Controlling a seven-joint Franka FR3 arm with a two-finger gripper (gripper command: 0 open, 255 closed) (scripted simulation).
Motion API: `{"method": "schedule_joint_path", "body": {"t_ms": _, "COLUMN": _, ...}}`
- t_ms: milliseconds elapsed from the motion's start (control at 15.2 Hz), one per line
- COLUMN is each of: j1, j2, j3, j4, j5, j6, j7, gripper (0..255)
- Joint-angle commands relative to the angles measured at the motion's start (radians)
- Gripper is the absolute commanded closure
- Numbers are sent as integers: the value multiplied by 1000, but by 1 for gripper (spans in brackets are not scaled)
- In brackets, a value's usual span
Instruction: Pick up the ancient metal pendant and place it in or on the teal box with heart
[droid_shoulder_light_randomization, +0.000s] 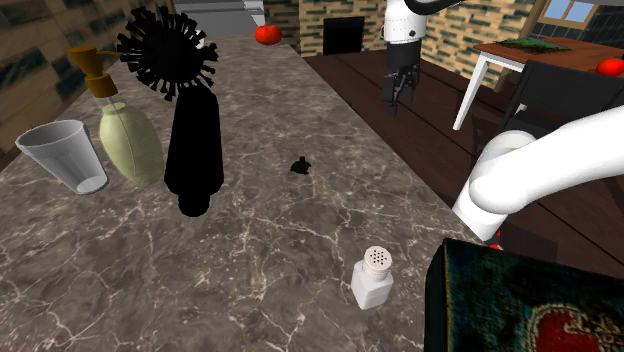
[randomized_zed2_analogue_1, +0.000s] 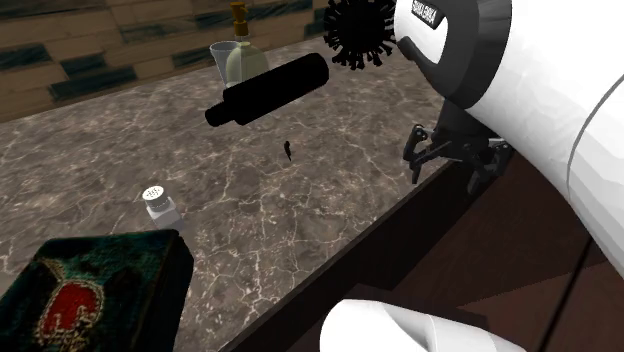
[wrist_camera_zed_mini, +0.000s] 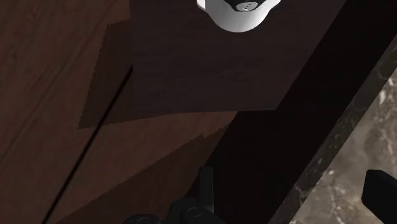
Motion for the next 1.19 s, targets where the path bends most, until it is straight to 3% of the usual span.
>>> {"method": "schedule_joint_path", "body": {"t_ms": 0, "j1": 0, "j2": 0, "j3": 0, "j4": 0, "j5": 0, "j6": 0, "j7": 0, "gripper": 0}}
{"method": "schedule_joint_path", "body": {"t_ms": 1122, "j1": 257, "j2": 233, "j3": 234, "j4": 123, "j5": 157, "j6": 275, "j7": -60, "gripper": 0}}
